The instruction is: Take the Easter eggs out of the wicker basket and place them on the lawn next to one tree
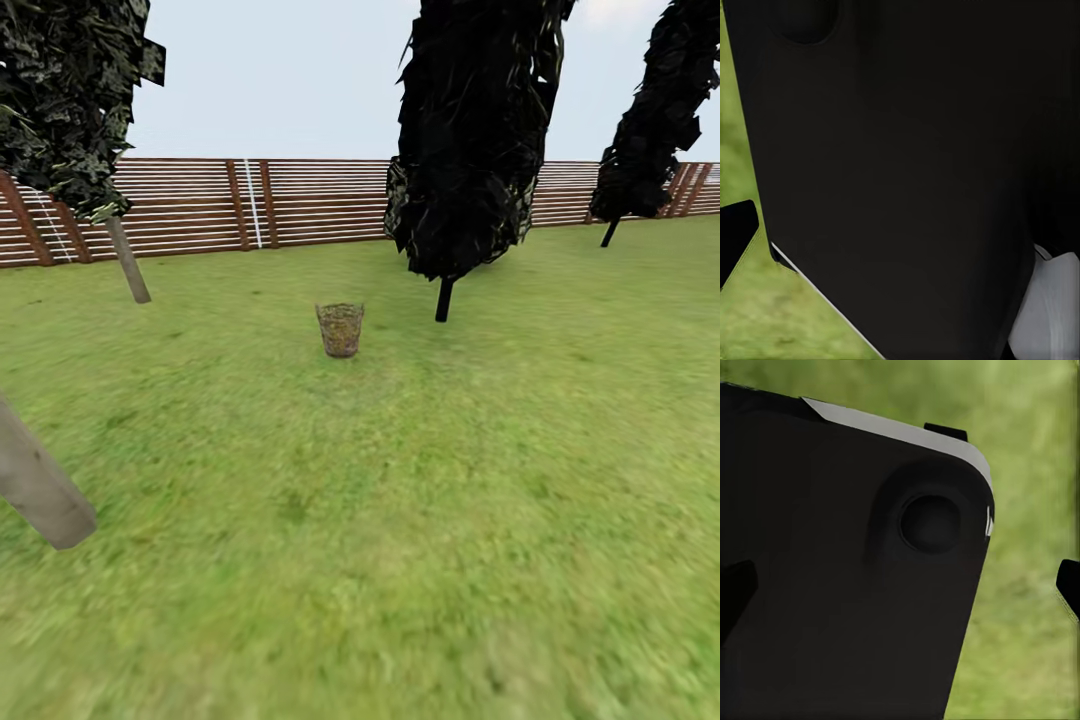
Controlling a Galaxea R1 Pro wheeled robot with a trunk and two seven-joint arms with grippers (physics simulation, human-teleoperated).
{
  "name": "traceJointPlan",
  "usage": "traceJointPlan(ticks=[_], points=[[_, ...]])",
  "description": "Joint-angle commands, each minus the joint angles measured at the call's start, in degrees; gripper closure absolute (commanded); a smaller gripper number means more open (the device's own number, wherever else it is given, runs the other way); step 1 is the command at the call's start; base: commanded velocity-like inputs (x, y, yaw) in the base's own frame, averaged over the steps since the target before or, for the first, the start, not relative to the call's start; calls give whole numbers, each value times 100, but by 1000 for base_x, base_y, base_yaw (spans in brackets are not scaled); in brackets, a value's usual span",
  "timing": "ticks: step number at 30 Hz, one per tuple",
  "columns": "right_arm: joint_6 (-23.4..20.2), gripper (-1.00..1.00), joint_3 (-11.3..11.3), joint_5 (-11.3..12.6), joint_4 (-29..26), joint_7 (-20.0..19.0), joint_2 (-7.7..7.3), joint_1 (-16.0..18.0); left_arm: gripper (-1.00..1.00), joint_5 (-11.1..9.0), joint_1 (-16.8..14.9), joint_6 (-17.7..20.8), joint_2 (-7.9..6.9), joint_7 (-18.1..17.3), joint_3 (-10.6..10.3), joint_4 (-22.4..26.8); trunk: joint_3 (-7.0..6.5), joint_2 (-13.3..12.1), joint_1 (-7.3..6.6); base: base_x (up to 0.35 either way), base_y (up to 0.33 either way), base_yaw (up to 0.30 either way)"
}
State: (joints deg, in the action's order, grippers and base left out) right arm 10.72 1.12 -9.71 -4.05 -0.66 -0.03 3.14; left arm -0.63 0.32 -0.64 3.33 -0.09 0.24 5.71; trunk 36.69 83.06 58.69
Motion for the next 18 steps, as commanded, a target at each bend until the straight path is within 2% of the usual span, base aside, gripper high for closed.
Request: traceJointPlan(ticks=[1,7,14,18], points=[[17,-100,5,-12,3,-5,6,3,-100,-5,3,-7,1,-2,2,12,4,2,3,333,0,0],[12,-100,32,-66,-43,-5,42,3,-100,-18,3,-9,-16,0,17,18,4,2,3,322,0,0],[-8,-100,40,-72,2,-15,-4,3,-100,-13,3,3,-20,-36,20,22,4,2,3,324,0,0],[-28,-100,30,-41,257,-1,-13,3,-100,-21,3,2,-32,-43,27,20,4,2,3,335,0,0]])
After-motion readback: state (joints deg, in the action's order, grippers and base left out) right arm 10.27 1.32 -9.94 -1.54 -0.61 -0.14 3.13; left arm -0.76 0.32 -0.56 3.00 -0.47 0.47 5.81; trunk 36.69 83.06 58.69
